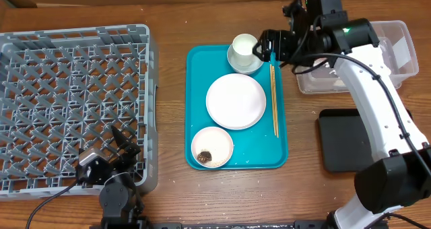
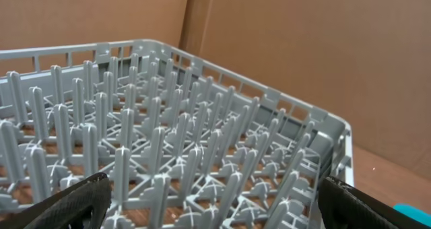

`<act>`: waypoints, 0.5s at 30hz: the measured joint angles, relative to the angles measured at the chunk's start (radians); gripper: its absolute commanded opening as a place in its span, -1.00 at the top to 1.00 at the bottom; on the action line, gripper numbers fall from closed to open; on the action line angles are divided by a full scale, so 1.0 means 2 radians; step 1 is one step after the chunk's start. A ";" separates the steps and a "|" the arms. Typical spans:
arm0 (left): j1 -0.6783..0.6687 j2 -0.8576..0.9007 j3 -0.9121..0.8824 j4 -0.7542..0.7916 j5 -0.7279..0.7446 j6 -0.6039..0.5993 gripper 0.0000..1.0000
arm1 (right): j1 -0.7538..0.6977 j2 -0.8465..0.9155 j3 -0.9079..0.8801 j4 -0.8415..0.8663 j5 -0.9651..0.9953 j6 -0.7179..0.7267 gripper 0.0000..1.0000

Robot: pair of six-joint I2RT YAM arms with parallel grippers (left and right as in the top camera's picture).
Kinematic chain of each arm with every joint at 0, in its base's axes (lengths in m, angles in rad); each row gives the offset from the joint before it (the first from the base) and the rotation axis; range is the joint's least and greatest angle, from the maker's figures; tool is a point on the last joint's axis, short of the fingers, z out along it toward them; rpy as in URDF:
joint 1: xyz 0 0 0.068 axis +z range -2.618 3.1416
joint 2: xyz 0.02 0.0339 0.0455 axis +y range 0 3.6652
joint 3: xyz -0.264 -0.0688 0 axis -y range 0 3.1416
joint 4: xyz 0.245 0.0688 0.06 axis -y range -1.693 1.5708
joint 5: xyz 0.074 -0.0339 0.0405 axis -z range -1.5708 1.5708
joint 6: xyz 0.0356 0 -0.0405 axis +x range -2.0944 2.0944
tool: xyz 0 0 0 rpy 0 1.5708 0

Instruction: Sort waste into correct bins and load items into the dishwasher

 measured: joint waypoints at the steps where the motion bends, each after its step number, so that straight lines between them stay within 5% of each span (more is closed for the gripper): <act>1: 0.000 0.000 0.000 0.003 0.001 -0.001 -0.99 | 0.001 0.000 0.000 -0.004 0.004 0.000 -1.00; 8: 0.000 0.000 0.000 0.069 0.063 -0.010 -1.00 | 0.008 0.000 -0.012 0.011 0.026 0.000 -1.00; 15: 0.000 0.001 0.000 0.232 0.106 -0.010 -1.00 | -0.005 0.000 -0.013 0.046 0.029 0.010 -0.99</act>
